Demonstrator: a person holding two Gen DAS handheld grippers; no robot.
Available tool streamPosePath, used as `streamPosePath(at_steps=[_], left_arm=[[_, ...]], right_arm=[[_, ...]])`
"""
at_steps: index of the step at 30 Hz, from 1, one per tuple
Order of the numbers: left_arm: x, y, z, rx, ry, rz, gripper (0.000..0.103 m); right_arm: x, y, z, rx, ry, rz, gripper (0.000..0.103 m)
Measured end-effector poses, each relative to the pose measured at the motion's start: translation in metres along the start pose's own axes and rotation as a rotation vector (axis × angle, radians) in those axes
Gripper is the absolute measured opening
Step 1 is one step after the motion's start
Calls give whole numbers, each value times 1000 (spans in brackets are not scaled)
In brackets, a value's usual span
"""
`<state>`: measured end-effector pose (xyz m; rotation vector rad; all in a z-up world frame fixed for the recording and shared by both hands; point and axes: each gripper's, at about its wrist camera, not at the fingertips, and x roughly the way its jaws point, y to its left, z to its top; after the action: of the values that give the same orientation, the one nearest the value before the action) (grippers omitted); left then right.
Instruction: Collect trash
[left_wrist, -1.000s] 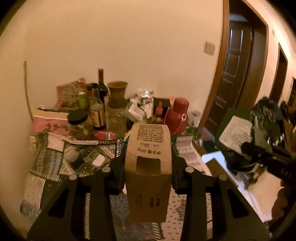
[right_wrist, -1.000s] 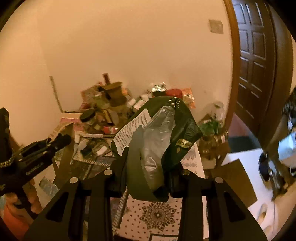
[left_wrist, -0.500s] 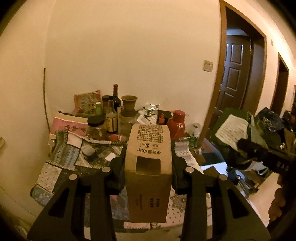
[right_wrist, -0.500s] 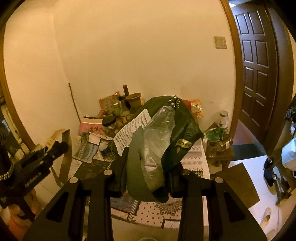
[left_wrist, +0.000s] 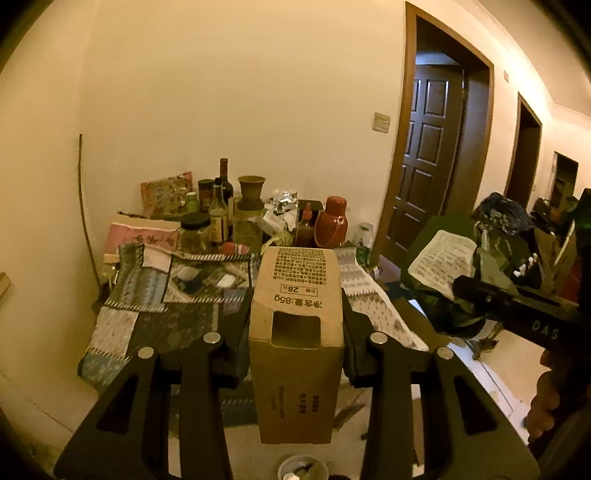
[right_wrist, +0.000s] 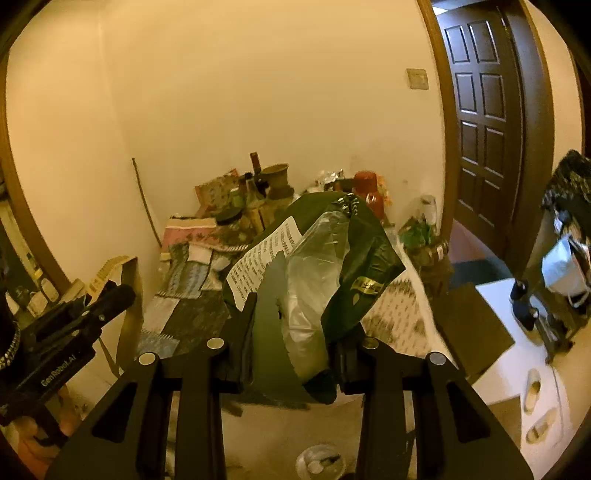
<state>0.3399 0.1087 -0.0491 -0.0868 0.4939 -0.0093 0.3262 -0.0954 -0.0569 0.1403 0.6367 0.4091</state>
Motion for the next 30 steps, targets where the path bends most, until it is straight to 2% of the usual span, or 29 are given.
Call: streamPosePath(at_steps=[7, 14, 20, 24, 30], left_arm=[[-52, 16, -38, 37, 33, -48, 38], [-67, 18, -56, 23, 78, -94, 38], [-56, 13, -69, 10, 134, -116, 38], [-36, 6, -84, 3, 191, -109, 38], [3, -2, -117, -15, 264, -62, 38]], right_arm=[[-32, 29, -41, 34, 38, -36, 31], [-53, 33, -56, 45, 65, -103, 31], [-50, 24, -67, 64, 96, -128, 31], [-33, 13, -81, 73, 146, -109, 31], [-6, -10, -108, 70, 222, -87, 31]])
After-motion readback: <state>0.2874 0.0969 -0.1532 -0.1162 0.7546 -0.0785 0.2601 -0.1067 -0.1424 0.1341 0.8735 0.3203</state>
